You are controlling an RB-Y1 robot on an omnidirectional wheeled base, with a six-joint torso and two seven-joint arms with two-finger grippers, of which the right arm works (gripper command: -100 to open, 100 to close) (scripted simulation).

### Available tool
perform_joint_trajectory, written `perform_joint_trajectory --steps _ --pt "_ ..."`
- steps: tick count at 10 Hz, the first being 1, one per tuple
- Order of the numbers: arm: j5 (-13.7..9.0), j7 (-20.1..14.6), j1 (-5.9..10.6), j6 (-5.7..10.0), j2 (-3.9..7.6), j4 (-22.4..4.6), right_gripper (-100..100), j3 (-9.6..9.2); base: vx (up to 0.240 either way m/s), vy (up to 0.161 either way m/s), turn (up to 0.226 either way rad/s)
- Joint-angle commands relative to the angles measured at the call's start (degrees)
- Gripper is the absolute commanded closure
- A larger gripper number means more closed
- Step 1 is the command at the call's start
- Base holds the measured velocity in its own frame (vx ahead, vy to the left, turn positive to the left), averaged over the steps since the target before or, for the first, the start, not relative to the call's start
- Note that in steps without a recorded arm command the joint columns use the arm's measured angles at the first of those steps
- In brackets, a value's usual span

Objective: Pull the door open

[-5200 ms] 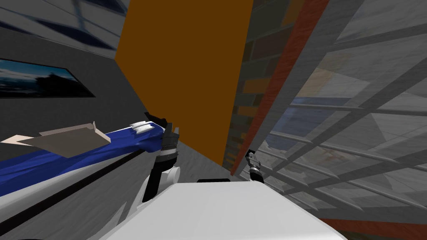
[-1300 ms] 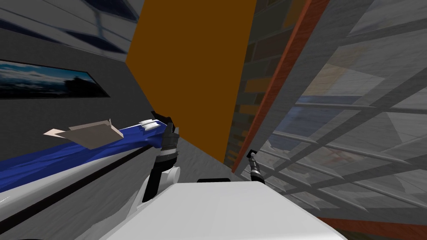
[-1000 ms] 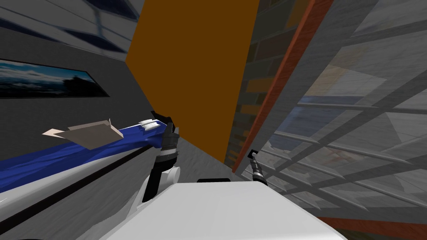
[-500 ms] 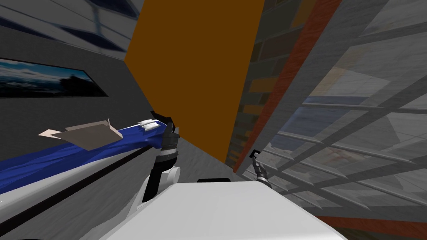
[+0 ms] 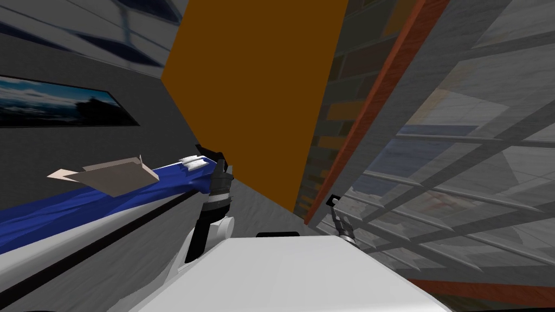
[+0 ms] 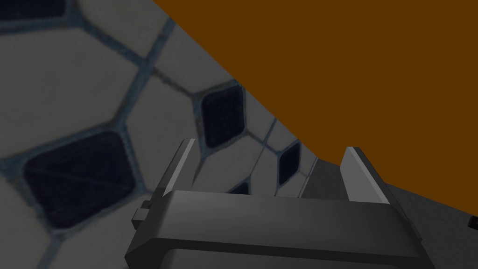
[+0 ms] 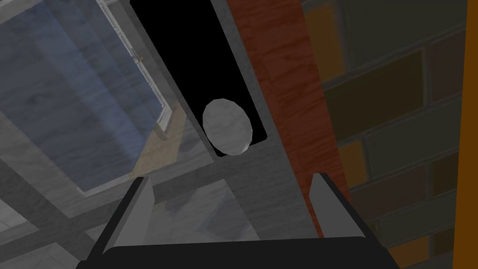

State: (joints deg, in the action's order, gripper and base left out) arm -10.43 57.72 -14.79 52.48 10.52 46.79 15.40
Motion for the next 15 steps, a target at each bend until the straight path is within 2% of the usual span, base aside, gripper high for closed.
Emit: perform_joint_trajectory --steps 1,2,3,7,11,12,13,15 --pt "0.51 2.86 -0.84 0.68 0.36 -0.04 -100 0.22 0.003 0.034 -0.007" --pt "0.94 4.32 -1.65 1.24 0.75 -0.01 -100 0.41 0.003 0.063 -0.016" --pt "0.94 5.01 -1.65 1.24 0.75 -0.01 -100 0.41 0.005 0.046 -0.015" --pt "2.48 11.89 -4.58 3.25 2.12 0.09 -100 1.06 0.004 0.054 -0.014" --pt "3.60 16.04 -6.68 4.67 3.11 0.13 -100 1.53 0.004 0.047 -0.011" --pt "3.42 15.33 -6.39 4.29 2.94 0.29 -100 1.46 0.000 0.018 -0.007" --pt "3.12 16.74 -4.19 2.91 2.74 -0.39 -100 2.09 0.069 -0.063 0.080" --pt "2.90 17.58 -2.61 1.88 2.58 -0.87 -100 2.52 0.080 -0.110 0.055"
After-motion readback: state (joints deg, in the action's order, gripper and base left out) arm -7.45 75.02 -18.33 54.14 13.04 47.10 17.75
